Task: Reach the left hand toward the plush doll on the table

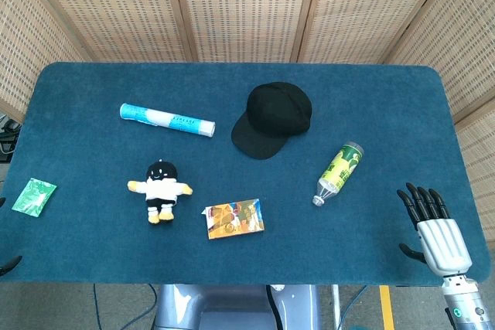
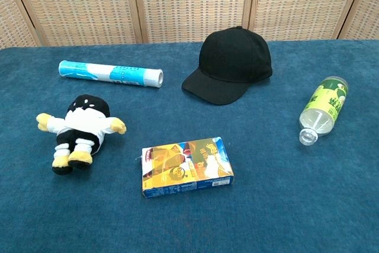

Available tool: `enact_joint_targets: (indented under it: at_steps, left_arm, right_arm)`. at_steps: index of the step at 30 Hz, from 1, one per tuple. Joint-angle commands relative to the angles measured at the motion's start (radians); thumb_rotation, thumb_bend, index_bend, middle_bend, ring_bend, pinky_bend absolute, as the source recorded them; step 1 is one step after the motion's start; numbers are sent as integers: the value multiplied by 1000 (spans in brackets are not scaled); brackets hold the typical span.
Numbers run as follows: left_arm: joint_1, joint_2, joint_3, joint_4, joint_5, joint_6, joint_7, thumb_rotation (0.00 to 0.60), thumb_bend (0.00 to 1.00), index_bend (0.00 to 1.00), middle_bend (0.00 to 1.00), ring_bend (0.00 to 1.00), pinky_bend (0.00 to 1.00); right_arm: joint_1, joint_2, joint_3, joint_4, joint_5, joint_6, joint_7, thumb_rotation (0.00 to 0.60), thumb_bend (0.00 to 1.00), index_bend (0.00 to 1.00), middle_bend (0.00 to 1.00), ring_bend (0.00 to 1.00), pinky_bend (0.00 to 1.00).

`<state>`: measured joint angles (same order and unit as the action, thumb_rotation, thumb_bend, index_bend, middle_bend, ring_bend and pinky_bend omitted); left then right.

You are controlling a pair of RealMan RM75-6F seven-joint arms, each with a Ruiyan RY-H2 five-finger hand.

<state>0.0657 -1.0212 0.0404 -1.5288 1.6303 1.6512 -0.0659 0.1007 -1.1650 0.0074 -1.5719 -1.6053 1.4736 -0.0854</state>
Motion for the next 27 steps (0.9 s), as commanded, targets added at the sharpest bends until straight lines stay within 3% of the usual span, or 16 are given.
enact_joint_targets:
  at_steps: [1,27]
  left_arm:
    - [0,1,0,-4,0,-1,3,600,0,0,0,0,0]
    - [-3,16,2,-12,-6,-14,-23,600,0,0,0,0,0]
  right_arm:
    - [0,0,1,0,1,0,2,600,46,1,0,0,95]
    - [-2,-17,4,9,0,8,2,600,73,41,0,0,118]
